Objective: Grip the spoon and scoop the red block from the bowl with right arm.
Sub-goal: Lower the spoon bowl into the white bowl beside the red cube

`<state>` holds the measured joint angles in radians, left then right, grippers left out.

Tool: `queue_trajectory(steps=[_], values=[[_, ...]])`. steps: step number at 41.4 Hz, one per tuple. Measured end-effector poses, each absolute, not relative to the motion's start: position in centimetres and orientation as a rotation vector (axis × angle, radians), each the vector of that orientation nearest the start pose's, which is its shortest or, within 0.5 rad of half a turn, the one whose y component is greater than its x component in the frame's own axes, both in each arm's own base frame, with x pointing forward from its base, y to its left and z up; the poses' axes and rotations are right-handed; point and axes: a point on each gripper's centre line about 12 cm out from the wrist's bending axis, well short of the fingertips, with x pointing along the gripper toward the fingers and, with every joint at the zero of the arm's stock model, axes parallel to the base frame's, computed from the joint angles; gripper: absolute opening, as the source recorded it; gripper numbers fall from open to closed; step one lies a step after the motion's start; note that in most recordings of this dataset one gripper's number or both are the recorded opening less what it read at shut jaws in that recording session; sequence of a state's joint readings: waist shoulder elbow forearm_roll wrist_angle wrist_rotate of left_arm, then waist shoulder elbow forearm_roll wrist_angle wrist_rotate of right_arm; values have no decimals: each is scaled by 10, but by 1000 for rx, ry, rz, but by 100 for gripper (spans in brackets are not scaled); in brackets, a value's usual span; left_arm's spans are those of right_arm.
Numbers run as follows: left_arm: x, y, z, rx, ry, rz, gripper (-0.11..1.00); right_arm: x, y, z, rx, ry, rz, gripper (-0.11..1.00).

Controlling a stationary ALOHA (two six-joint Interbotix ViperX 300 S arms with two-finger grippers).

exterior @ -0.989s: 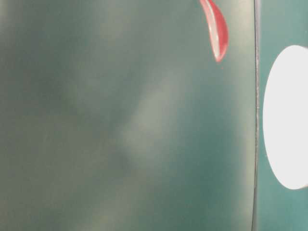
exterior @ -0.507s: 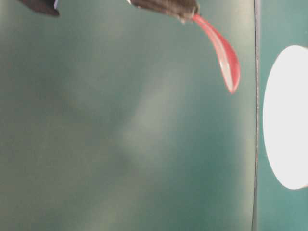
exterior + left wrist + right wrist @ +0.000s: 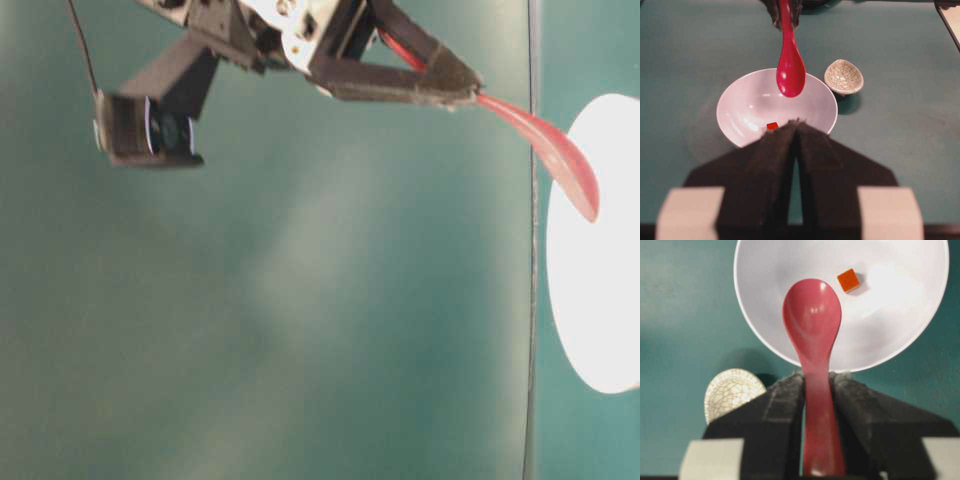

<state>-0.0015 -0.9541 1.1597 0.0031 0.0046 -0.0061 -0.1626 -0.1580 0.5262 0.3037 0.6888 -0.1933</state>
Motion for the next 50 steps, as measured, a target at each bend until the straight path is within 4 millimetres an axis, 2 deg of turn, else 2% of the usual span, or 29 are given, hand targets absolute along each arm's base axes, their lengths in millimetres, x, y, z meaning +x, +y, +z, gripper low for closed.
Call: queue_trajectory(steps=[10,36,50], values=[[199,0,263,-1,212,-1,0,364,-43,219,202,1094,-42,25],[199,0,263,2,212,0,0,369,-49,192,166,1193,-59,25],[199,0,263,9,212,-1,0,381,-51,187,158,1174,-60,25]])
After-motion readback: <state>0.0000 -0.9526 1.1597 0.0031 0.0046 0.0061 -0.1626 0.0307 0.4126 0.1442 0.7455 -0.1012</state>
